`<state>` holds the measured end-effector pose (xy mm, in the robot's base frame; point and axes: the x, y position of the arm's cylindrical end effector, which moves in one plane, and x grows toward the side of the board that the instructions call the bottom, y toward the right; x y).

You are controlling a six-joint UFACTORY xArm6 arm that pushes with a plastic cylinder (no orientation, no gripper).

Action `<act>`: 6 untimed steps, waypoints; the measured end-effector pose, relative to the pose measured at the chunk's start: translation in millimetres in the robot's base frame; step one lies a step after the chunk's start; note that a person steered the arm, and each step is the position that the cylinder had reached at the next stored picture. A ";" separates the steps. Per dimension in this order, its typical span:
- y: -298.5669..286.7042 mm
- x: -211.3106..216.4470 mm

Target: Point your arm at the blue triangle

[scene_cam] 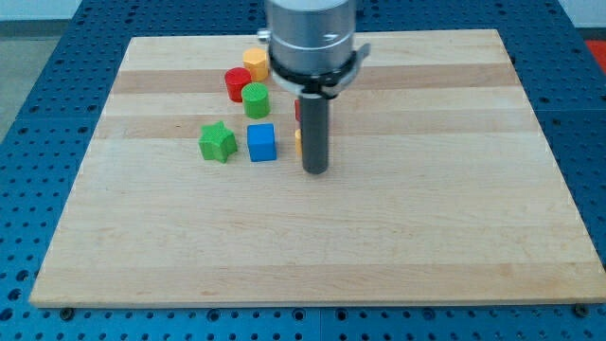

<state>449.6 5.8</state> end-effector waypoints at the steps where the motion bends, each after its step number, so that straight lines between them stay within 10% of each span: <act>1: 24.1 -53.6; 6: -19.4 -152.8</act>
